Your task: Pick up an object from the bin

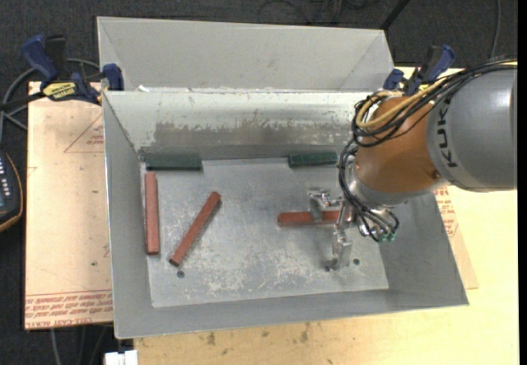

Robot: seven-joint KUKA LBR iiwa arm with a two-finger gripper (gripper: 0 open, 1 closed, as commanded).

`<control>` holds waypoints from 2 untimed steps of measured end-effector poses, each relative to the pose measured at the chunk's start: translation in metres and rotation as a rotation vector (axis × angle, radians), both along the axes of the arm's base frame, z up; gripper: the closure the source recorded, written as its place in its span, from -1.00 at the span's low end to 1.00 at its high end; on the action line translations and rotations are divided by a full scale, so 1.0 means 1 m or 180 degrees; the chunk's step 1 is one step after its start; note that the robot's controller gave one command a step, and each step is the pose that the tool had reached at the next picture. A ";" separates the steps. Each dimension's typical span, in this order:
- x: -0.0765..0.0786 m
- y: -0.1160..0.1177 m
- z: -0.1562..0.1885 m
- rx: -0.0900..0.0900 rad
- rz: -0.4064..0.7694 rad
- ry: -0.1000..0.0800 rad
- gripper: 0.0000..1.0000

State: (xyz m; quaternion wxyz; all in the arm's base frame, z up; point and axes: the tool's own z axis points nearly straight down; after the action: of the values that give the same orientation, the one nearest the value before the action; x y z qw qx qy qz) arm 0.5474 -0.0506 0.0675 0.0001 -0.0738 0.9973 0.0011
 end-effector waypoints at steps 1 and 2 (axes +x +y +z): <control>0.023 0.050 0.004 0.0001 -0.0337 -0.0018 -1.00; 0.088 0.107 0.004 0.0007 -0.0768 -0.0025 -1.00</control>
Offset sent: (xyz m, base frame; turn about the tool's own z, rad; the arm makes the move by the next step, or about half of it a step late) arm 0.0208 0.0474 0.0025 0.1093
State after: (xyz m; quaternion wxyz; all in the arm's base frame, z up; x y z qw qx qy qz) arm 0.6351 0.0563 0.0714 0.0043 0.0468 0.9989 0.0019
